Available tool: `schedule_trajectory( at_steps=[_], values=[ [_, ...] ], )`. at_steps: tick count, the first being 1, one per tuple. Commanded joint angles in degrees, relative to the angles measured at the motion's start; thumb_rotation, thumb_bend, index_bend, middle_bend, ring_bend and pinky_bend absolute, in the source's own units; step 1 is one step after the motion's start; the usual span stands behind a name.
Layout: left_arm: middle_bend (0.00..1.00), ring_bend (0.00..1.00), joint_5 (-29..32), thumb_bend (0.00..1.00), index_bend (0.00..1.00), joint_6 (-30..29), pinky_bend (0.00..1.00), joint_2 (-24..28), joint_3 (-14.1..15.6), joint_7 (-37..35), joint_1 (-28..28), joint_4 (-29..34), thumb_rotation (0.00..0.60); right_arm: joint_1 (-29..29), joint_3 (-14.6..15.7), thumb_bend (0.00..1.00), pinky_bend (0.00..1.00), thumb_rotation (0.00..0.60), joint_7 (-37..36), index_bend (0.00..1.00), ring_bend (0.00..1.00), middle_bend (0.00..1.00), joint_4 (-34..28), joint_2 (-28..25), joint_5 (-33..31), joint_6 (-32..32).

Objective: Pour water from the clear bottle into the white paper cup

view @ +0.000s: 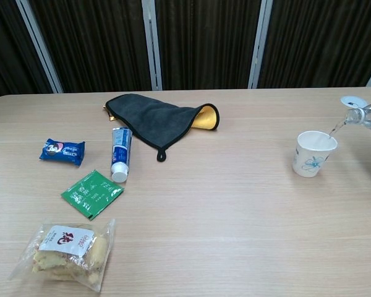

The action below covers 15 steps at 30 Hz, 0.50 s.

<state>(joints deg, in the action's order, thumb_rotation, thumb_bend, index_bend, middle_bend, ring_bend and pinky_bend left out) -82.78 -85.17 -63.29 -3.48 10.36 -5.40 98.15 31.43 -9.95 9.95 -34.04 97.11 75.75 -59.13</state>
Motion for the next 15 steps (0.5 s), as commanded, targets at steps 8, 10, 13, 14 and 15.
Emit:
schedule_trajectory(
  at_steps=[8,10,13,14,15],
  values=[
    [0.00,0.00,-0.03,0.01,0.00,0.15,0.00,0.12,0.11,-0.17,-0.01,0.14,0.600,-0.35,-2.55,0.66,0.45,0.600,-6.40,0.53,0.59,0.64,-4.23,-1.31,-2.35,0.70],
    [0.00,0.00,-0.01,0.01,0.00,0.18,0.00,0.14,0.12,-0.23,-0.01,0.13,0.600,-0.58,-3.30,0.66,0.45,0.600,-9.21,0.53,0.59,0.64,-5.90,-2.11,-3.02,1.09],
    [0.00,0.00,0.00,0.01,0.00,0.31,0.00,0.21,0.16,-0.41,-0.03,0.17,0.600,-1.11,-3.67,0.66,0.45,0.600,-14.57,0.53,0.59,0.64,-9.00,-4.06,-3.06,1.82],
    [0.00,0.00,-0.01,0.01,0.00,0.37,0.00,0.28,0.19,-0.54,-0.04,0.21,0.600,-1.50,-3.82,0.66,0.45,0.600,-17.07,0.53,0.59,0.64,-10.51,-5.12,-2.97,1.79],
    [0.00,0.00,-0.01,0.01,0.00,0.37,0.00,0.31,0.20,-0.61,-0.02,0.23,0.600,-1.79,-3.84,0.66,0.45,0.600,-18.75,0.53,0.59,0.64,-11.58,-5.88,-2.80,1.70]
  ],
)
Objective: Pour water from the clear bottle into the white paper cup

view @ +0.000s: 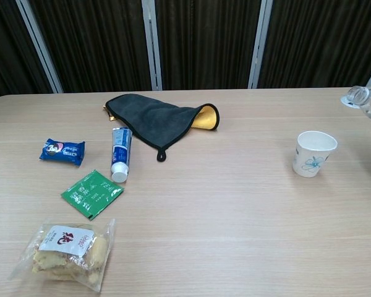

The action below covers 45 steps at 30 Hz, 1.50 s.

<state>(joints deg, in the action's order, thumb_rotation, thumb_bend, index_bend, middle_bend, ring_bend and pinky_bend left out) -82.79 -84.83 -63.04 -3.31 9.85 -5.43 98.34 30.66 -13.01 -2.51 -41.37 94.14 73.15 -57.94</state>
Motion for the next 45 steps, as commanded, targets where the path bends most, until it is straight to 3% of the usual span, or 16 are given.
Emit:
schedule_trajectory(
  at_steps=[1,7,13,23,29,36,45],
  values=[
    [0.00,0.00,-0.05,0.01,0.00,0.00,0.00,0.09,0.03,-0.14,0.01,0.06,0.600,-1.35,-0.75,0.66,0.45,0.600,-8.12,0.53,0.59,0.64,-5.38,-3.72,-0.01,0.49],
    [0.00,0.00,-0.33,0.01,0.00,-0.07,0.00,0.23,0.17,-0.26,0.06,0.27,0.600,-4.06,0.16,0.66,0.45,0.600,-20.99,0.53,0.59,0.64,-13.15,-8.82,2.38,-0.82],
    [0.00,0.00,-1.18,0.01,0.00,-0.49,0.00,0.48,0.57,-0.39,0.31,0.82,0.600,-8.09,5.39,0.66,0.45,0.600,-39.40,0.53,0.59,0.64,-23.95,-16.90,11.24,-5.51],
    [0.00,0.00,-2.56,0.01,0.00,-0.92,0.00,0.67,1.13,-0.42,0.51,1.38,0.600,-8.48,13.18,0.68,0.45,0.600,-53.54,0.54,0.59,0.64,-30.16,-20.48,22.22,-9.32],
    [0.00,0.00,-2.39,0.01,0.00,-0.71,0.00,0.60,1.14,-0.41,0.47,1.27,0.600,-6.34,15.02,0.69,0.45,0.600,-53.73,0.54,0.59,0.64,-30.72,-18.10,25.30,-8.40],
    [0.00,0.00,-1.42,0.01,0.00,0.00,0.00,0.56,0.89,-0.47,0.28,0.94,0.600,-4.62,14.55,0.69,0.45,0.600,-50.23,0.54,0.58,0.64,-30.24,-12.32,24.39,-7.10],
    [0.00,0.00,-0.26,0.01,0.00,0.96,0.00,0.37,0.61,-0.64,-0.05,0.29,0.600,-3.96,13.88,0.69,0.46,0.600,-45.19,0.54,0.57,0.64,-22.73,-3.42,22.48,-7.54]
  ],
)
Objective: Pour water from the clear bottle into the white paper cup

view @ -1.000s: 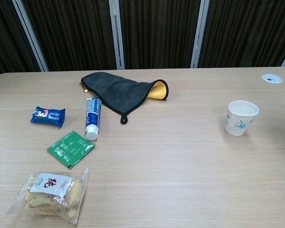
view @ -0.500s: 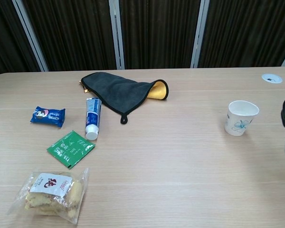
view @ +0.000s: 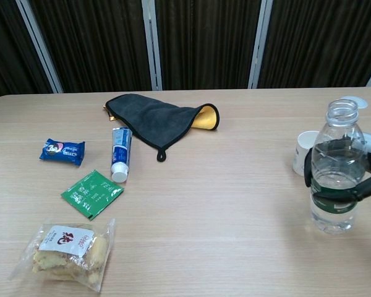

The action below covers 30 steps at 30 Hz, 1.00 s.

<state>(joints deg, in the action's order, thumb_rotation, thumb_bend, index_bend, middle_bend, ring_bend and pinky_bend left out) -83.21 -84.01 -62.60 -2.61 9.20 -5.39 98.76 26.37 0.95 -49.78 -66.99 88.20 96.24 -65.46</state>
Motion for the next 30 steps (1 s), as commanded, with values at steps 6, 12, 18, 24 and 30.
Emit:
schedule_trajectory(
  at_steps=[6,12,18,24,30],
  values=[
    [0.00,0.00,0.56,0.01,0.00,0.48,0.00,-0.35,-0.28,0.32,-0.34,-0.37,0.600,0.19,0.00,0.69,0.46,0.600,2.38,0.54,0.57,0.64,7.05,5.99,-1.47,-0.56],
    [0.00,0.00,1.20,0.01,0.00,1.32,0.00,-0.53,-0.37,0.47,-0.70,-0.54,0.600,0.20,-0.05,0.67,0.46,0.600,0.60,0.54,0.56,0.64,9.67,7.42,-2.40,-0.92],
    [0.00,0.00,1.37,0.01,0.00,1.42,0.00,-0.61,-0.40,0.78,-0.81,-0.47,0.600,0.27,0.68,0.35,0.46,0.600,-1.26,0.40,0.43,0.51,10.76,7.41,-2.33,-1.13],
    [0.00,0.00,1.27,0.01,0.00,1.27,0.00,-0.56,-0.27,0.93,-0.71,-0.26,0.600,0.33,1.62,0.06,0.39,0.600,-2.80,0.32,0.37,0.45,11.25,6.86,-1.76,-1.55],
    [0.00,0.00,1.10,0.01,0.00,1.05,0.00,-0.55,-0.09,1.35,-0.60,-0.07,0.600,0.01,2.26,0.00,0.27,0.600,-4.41,0.31,0.34,0.43,11.59,6.10,-1.97,-2.06]
  ],
)
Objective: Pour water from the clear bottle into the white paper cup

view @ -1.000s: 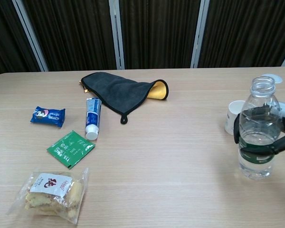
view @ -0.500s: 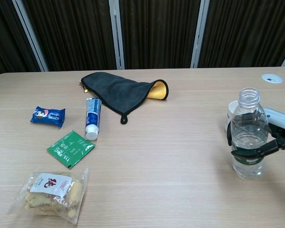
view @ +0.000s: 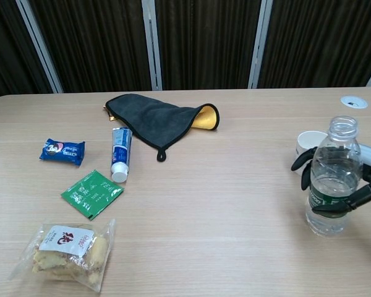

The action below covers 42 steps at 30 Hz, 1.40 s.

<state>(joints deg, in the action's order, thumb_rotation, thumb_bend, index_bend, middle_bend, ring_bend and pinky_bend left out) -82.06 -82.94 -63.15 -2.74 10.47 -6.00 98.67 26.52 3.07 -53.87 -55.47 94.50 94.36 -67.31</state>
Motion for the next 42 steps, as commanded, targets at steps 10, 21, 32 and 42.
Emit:
schedule_trajectory(
  at_steps=[10,21,32,42],
  values=[
    [0.00,0.00,-0.17,0.01,0.00,-0.01,0.00,0.04,0.17,0.20,0.01,0.33,0.600,-1.02,1.27,0.00,0.15,0.600,-1.75,0.15,0.19,0.25,0.16,-1.71,0.08,-1.54],
    [0.00,0.00,-0.88,0.01,0.00,-0.41,0.00,0.44,0.51,-0.31,0.25,0.69,0.600,-2.47,2.94,0.00,0.12,0.600,-2.15,0.07,0.13,0.16,-0.91,-5.19,0.77,-3.41],
    [0.00,0.00,-1.62,0.01,0.00,-0.71,0.00,1.13,0.86,-1.26,0.52,1.08,0.600,-4.22,4.02,0.00,0.09,0.600,-1.21,0.06,0.09,0.13,-1.65,-9.69,0.06,-3.89],
    [0.00,0.00,-2.96,0.01,0.00,-2.56,0.00,2.01,0.93,-2.89,1.31,1.55,0.600,-8.52,7.13,0.00,0.04,0.600,2.29,0.05,0.01,0.06,2.21,-16.89,2.22,-9.58]
  ],
)
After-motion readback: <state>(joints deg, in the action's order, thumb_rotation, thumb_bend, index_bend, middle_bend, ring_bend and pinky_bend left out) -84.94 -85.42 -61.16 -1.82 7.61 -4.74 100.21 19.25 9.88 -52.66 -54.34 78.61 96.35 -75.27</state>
